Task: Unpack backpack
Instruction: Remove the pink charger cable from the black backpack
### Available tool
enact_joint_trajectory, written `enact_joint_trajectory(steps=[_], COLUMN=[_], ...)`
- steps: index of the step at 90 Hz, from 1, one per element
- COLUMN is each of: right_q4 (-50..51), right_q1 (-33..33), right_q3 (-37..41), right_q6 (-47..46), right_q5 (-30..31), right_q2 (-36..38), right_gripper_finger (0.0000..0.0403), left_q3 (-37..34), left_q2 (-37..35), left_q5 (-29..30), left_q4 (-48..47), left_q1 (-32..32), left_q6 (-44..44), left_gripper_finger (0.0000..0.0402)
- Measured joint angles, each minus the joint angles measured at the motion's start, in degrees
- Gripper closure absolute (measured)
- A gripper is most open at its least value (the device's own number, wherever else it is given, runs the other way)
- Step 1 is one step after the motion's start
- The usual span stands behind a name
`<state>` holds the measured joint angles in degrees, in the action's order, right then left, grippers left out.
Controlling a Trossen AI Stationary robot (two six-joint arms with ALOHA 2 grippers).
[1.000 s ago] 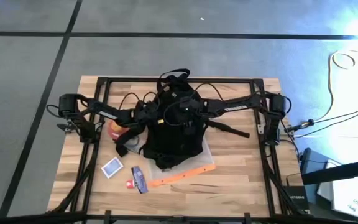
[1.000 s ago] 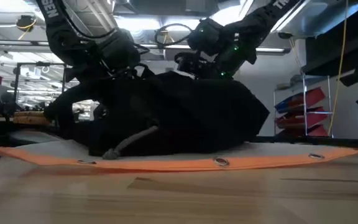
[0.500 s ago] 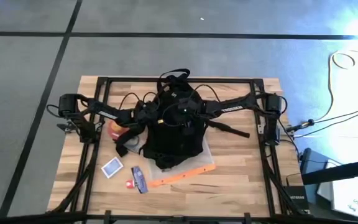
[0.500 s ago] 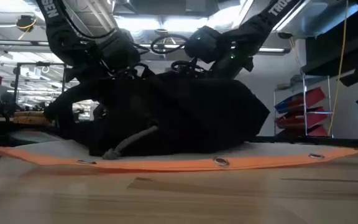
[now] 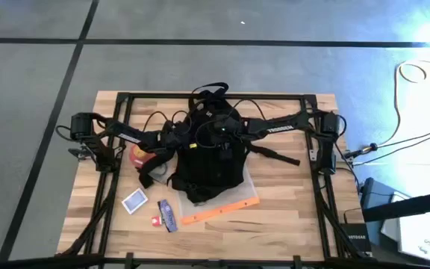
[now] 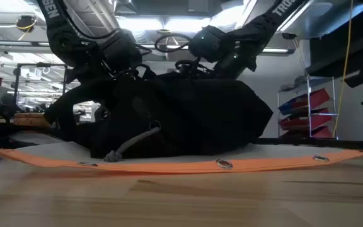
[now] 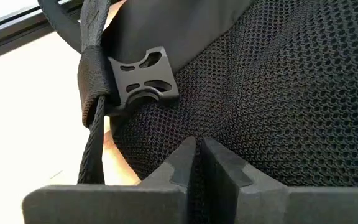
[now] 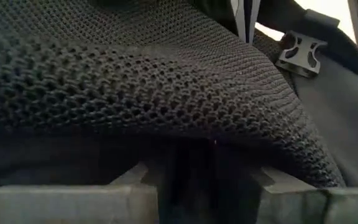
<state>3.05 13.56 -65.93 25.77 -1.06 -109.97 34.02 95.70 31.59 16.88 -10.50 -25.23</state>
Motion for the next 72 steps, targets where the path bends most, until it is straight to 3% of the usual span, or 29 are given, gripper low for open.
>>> enact_joint_trajectory(steps=[44,72], right_q4=[-1.58,-6.44], right_q1=[0.81,1.45], right_q3=[-0.94,-0.92], right_q6=[3.03,3.05], right_q5=[-3.35,-3.56], right_q2=[0.1,-4.18], right_gripper_finger=[0.0304,0.0213], left_q3=[0.0,0.0], left_q2=[-0.02,-0.02], left_q5=[-0.11,-0.11], left_q4=[0.0,-0.02], left_q1=[-0.07,-0.07], left_q6=[0.11,0.0], left_gripper_finger=[0.0384,0.0384])
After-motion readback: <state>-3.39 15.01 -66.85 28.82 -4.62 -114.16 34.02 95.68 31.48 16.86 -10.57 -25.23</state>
